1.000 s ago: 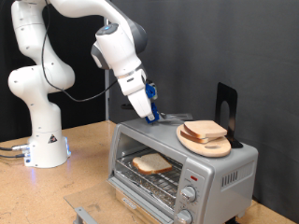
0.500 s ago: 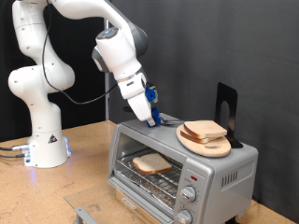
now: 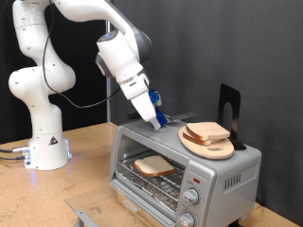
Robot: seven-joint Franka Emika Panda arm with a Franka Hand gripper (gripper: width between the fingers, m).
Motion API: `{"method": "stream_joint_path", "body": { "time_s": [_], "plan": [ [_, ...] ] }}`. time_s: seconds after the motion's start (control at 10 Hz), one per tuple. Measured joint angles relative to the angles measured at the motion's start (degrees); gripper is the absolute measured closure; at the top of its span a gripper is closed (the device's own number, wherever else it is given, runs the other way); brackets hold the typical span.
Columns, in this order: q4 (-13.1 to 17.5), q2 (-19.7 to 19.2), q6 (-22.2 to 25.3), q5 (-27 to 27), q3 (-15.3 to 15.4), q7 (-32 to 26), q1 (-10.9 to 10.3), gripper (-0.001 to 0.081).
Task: Make a piece of toast with the oven
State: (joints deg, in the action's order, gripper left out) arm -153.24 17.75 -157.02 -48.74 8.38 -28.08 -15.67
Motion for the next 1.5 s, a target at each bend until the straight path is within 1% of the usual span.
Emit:
{"method": "stream_joint_path", "body": {
  "time_s": [0.2,0.6,0.8,0.9,1.1,1.2,1.4,1.5],
  "plan": [
    [0.0,0.6,0.4,-1.5,0.0,-0.6,-0.4,0.0],
    [0.1,4.2,4.2,-3.1,-1.1,-0.1,-0.4,0.0],
    [0.7,6.8,8.5,-2.6,-2.6,2.1,0.5,0.0],
    [1.1,8.4,11.9,-2.2,-3.4,3.5,1.5,0.0],
    [0.6,8.1,11.7,-2.6,-3.4,1.5,1.4,0.0],
    [-0.1,8.5,13.2,-3.4,-5.1,-1.2,1.5,0.0],
    [-1.6,10.2,18.4,-4.6,-11.0,-7.4,1.9,0.0],
    [-2.2,11.2,20.9,-4.8,-13.9,-9.5,2.5,0.0]
  ]
}}
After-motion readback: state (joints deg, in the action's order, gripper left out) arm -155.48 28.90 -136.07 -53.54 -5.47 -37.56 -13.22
